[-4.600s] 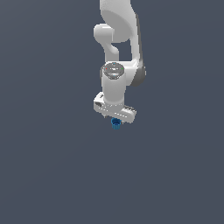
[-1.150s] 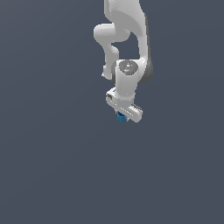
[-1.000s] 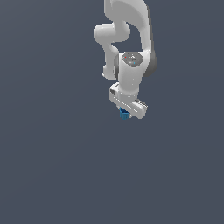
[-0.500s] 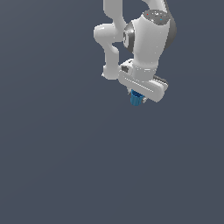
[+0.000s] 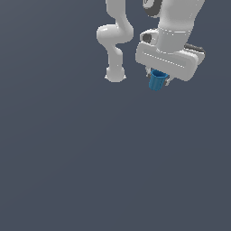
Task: Pick up the object and move it to a goal position.
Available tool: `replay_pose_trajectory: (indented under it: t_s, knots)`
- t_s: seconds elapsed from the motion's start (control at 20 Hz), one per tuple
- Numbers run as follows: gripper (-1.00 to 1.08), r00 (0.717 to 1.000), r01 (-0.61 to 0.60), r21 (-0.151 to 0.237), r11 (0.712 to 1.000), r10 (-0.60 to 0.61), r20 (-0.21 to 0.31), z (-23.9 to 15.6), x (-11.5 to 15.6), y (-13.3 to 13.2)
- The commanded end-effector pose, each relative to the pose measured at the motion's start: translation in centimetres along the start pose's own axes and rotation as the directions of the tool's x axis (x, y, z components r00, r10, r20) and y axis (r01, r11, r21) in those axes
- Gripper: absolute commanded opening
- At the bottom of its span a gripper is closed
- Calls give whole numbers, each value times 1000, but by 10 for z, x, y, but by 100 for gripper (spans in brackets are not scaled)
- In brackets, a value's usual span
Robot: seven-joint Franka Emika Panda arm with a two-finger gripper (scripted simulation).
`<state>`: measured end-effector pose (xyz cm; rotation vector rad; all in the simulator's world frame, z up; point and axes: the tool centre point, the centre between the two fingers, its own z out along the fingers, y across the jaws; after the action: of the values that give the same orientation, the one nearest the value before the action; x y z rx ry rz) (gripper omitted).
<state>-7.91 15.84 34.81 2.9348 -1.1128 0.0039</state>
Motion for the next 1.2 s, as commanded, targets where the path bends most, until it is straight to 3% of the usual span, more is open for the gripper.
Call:
replay_pose_trajectory:
  t_s: [0.0,0.55,1.15]
  knots:
    - [-100,1000,0,0,1000,0,1,-26,-8,-7]
    - [-100,1000,2,1,1000,-2,3,-118,-37,-38]
    - [-100,1000,2,2,1000,-2,3,-158,-48,-53]
